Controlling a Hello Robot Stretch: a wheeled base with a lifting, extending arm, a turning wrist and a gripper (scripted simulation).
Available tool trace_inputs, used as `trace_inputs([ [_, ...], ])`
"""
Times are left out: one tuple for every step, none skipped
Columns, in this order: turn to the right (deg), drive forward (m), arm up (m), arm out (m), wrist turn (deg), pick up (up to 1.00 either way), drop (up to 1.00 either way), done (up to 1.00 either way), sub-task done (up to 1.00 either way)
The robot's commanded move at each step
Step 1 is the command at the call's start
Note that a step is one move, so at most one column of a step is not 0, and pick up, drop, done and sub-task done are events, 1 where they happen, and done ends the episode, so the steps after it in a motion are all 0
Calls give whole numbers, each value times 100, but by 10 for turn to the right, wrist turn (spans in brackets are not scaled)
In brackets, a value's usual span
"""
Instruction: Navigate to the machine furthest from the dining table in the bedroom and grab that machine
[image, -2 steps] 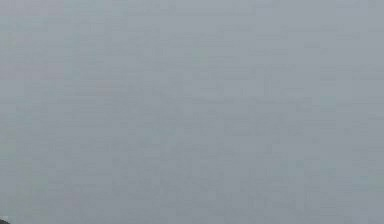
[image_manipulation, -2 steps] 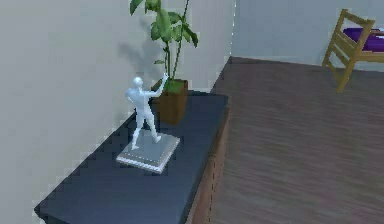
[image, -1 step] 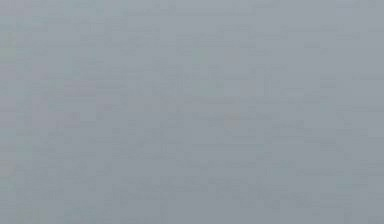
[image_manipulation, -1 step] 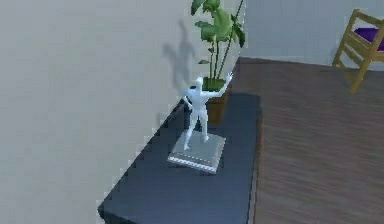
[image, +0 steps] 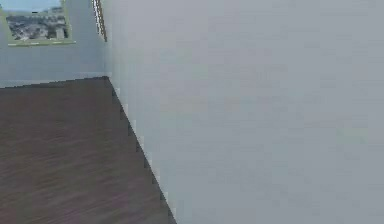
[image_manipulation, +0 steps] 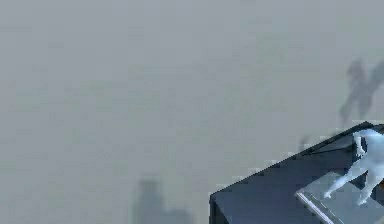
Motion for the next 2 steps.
trace_inputs([
  [-450,0,0,0,0,0,0,0,0],
  [-120,0,0,0,0,0,0,0,0],
])
